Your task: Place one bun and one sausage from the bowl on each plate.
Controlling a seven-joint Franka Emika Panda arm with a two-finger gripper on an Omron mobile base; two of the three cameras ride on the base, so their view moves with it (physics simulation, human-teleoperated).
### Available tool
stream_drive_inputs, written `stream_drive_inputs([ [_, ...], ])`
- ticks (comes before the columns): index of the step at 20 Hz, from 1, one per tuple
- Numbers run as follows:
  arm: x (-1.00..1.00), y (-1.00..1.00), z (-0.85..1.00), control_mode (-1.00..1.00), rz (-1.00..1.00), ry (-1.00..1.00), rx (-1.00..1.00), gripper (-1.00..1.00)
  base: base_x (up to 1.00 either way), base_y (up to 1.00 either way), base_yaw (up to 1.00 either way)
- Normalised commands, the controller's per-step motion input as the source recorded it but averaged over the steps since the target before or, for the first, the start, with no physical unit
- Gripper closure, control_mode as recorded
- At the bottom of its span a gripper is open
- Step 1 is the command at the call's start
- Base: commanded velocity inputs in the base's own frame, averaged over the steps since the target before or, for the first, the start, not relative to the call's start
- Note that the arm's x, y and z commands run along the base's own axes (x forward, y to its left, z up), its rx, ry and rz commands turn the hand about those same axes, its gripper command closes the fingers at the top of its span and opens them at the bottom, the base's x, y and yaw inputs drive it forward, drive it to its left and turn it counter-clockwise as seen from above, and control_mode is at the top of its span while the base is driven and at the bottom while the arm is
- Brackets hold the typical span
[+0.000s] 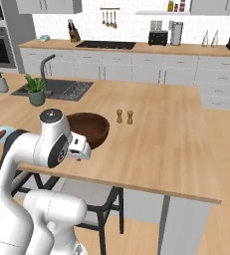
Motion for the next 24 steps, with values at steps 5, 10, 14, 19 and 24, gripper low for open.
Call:
stream_drive_inputs([
  [5,0.0,0.0,0.0,1.0,0.0,0.0,0.0,-1.0,0.16,0.28,0.01],
  [10,0.09,0.0,0.02,-1.0,0.01,0.0,0.0,-1.0,0.07,0.0,0.0],
  [14,0.56,0.01,0.44,-1.0,0.16,0.0,-0.11,-1.0,0.0,0.0,0.0],
  [19,0.99,0.15,0.48,-1.0,0.3,0.02,-0.17,-1.0,0.0,0.0,0.0],
  [24,1.0,0.24,0.0,-1.0,0.42,0.16,0.0,-1.0,0.0,0.0,0.0],
])
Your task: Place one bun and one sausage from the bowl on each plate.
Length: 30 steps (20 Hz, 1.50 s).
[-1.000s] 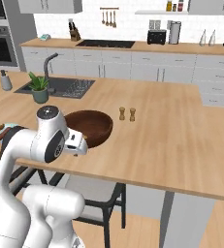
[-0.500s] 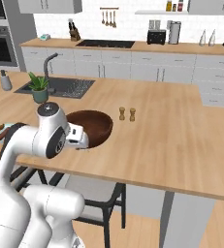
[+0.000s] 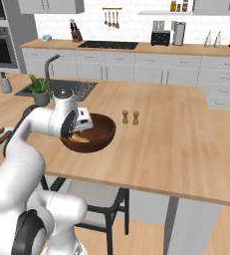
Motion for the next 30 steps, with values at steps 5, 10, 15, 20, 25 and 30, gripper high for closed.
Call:
stream_drive_inputs([
  [5,1.0,0.22,-0.02,-1.0,0.41,0.57,-0.02,-1.0,0.0,0.0,0.0],
  [10,0.92,0.54,-0.55,-1.0,0.29,0.43,-0.15,-1.0,0.0,0.0,0.0],
  [15,0.98,-0.01,-0.47,-1.0,0.18,0.07,-0.02,-1.0,0.0,0.0,0.0],
  [20,0.71,-0.02,-0.56,-1.0,0.1,0.06,0.0,-1.0,0.0,0.0,0.0],
  [25,-0.04,0.0,-0.75,-1.0,0.0,0.04,-0.01,-1.0,0.0,0.0,0.0],
  [30,0.19,0.03,-0.33,-1.0,0.01,-0.01,0.0,-1.0,0.0,0.0,0.0],
])
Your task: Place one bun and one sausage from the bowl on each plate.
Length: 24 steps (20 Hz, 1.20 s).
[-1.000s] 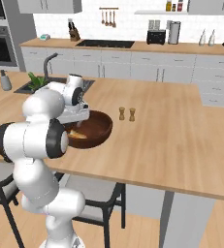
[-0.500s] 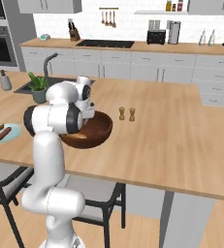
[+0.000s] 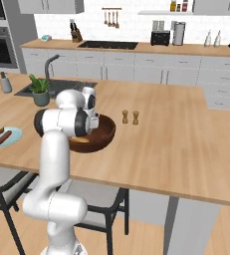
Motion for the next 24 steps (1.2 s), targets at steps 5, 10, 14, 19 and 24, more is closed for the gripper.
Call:
stream_drive_inputs([
  [5,0.06,0.23,-0.23,-1.0,0.02,0.0,0.0,-1.0,0.0,0.0,0.0],
  [10,-0.17,0.08,-0.22,-1.0,0.0,0.0,0.0,-1.0,0.0,0.0,0.0],
  [14,0.0,0.0,-0.23,-1.0,0.0,0.0,0.0,-1.0,0.0,0.0,0.0],
  [19,0.02,0.0,-0.2,-1.0,0.0,0.0,0.0,-1.0,0.0,0.0,0.0],
  [24,0.18,-0.02,-0.25,-1.0,0.01,0.0,0.0,-1.0,0.0,0.0,0.0],
])
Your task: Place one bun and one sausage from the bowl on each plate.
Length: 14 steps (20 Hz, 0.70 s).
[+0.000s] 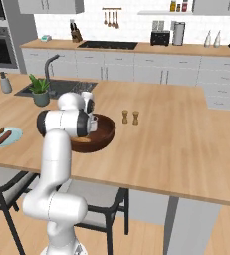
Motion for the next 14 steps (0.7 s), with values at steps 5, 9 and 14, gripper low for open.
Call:
stream_drive_inputs([
  [5,0.27,-0.05,-0.48,-1.0,0.03,-0.01,0.0,-1.0,0.0,0.0,0.0],
  [9,-0.05,0.1,-0.35,-1.0,0.0,0.0,0.0,1.0,0.0,0.0,0.0],
  [14,-0.19,0.11,-0.09,-1.0,0.0,0.0,0.0,1.0,0.0,0.0,0.0],
])
